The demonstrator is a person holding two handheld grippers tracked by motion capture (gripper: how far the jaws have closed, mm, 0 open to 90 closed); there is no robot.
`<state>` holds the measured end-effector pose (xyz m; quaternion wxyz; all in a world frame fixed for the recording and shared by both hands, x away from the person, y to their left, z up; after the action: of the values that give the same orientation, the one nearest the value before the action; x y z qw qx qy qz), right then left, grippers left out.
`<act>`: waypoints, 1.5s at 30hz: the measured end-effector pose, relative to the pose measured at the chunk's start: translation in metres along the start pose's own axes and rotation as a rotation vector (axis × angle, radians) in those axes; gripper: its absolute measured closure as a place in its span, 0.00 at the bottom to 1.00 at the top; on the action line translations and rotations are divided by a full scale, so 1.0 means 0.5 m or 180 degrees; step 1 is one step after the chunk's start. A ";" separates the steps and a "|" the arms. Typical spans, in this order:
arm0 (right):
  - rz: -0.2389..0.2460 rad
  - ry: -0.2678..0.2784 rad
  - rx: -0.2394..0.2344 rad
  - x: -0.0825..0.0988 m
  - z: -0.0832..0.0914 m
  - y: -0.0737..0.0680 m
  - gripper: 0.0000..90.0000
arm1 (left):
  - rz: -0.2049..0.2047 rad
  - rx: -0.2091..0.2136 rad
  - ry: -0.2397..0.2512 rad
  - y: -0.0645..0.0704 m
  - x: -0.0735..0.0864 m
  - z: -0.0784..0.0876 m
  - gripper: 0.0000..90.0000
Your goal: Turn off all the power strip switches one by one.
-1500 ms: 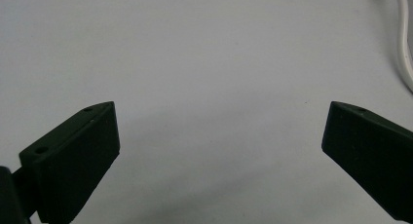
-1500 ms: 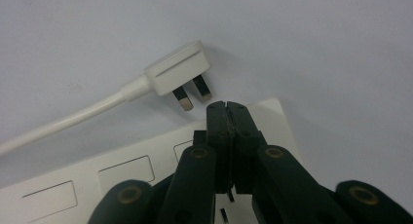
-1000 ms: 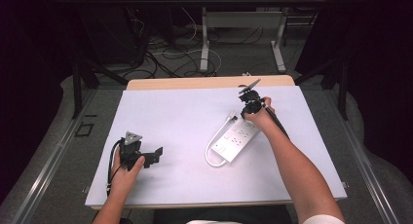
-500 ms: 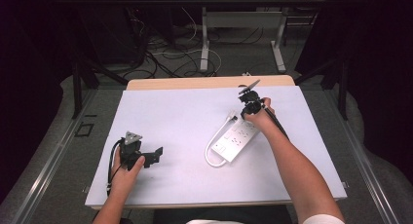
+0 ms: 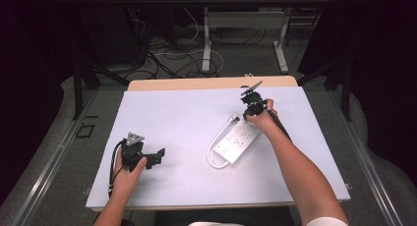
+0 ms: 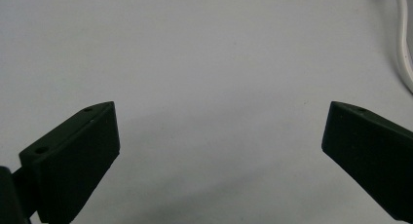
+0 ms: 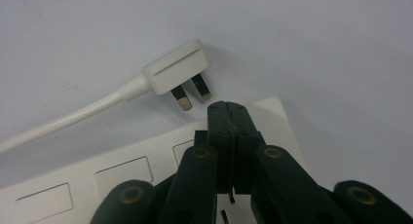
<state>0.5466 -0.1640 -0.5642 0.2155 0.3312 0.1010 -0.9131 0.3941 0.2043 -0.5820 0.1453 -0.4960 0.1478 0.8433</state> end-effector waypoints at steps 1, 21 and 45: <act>-0.0009 -0.0047 -0.0002 0.000 0.002 0.000 1.00 | 0.0005 -0.0002 -0.0002 0.000 0.000 0.000 0.00; -0.0062 0.0068 -0.0062 -0.007 0.029 -0.003 0.91 | 0.0004 0.0012 -0.0012 0.002 0.001 -0.001 0.00; 0.0079 0.0217 -0.0191 0.031 0.095 -0.033 0.49 | -0.0002 0.0003 0.0002 0.001 0.000 -0.001 0.00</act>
<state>0.5016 -0.1702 -0.5375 0.2331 0.3568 0.1314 -0.8951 0.3944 0.2035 -0.5821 0.1458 -0.4962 0.1480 0.8430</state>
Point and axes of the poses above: each handheld gripper's, and its own axes: z roughly backward along the jaws, x roughly out of its underside, y roughly to its right, the point moved 6 cm from there along -z, roughly forward along the jaws, and after that the axes turned 12 degrees about y, right-handed, at the moved point
